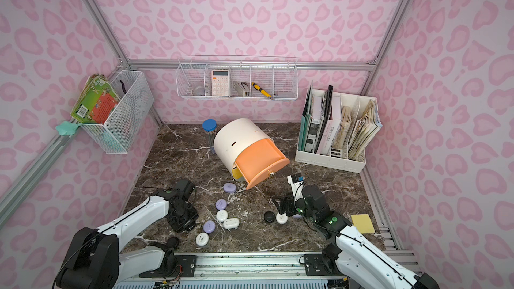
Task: Put the bluetooth earphones in the drawer according to color
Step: Pick up the Bluetooth earphone from the center of the board.
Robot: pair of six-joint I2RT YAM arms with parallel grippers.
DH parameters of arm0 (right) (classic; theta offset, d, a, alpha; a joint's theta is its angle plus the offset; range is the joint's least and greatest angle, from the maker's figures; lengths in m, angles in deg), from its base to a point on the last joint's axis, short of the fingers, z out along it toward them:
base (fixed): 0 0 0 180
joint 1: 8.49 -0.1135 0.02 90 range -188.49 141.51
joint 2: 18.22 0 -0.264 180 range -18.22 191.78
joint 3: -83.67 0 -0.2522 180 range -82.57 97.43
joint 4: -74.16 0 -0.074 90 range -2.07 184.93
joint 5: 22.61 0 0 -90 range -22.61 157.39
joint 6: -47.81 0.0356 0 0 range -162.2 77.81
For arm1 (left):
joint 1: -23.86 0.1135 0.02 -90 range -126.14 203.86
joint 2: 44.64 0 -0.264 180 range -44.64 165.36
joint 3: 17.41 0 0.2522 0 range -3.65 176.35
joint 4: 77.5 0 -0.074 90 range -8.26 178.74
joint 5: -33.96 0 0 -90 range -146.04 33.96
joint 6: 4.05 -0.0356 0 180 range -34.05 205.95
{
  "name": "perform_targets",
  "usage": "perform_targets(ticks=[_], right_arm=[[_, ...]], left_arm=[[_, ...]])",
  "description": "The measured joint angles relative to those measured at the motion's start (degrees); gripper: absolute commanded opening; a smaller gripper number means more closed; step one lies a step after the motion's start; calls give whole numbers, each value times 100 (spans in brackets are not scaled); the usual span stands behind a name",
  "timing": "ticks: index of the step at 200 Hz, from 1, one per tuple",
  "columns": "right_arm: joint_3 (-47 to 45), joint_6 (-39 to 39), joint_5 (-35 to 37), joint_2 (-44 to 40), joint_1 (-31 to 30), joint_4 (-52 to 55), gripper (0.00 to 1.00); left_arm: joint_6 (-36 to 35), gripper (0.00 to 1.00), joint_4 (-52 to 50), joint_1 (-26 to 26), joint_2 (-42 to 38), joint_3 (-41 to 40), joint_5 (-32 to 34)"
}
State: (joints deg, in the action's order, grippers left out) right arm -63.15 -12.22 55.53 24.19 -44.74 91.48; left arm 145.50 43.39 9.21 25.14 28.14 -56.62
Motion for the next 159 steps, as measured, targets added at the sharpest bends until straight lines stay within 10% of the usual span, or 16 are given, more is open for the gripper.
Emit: perform_targets(ticks=[159], right_arm=[[-195, 131, -79, 87, -37, 7, 78]], left_arm=[[-721, 34, -765, -684, -372, 2940, 175]])
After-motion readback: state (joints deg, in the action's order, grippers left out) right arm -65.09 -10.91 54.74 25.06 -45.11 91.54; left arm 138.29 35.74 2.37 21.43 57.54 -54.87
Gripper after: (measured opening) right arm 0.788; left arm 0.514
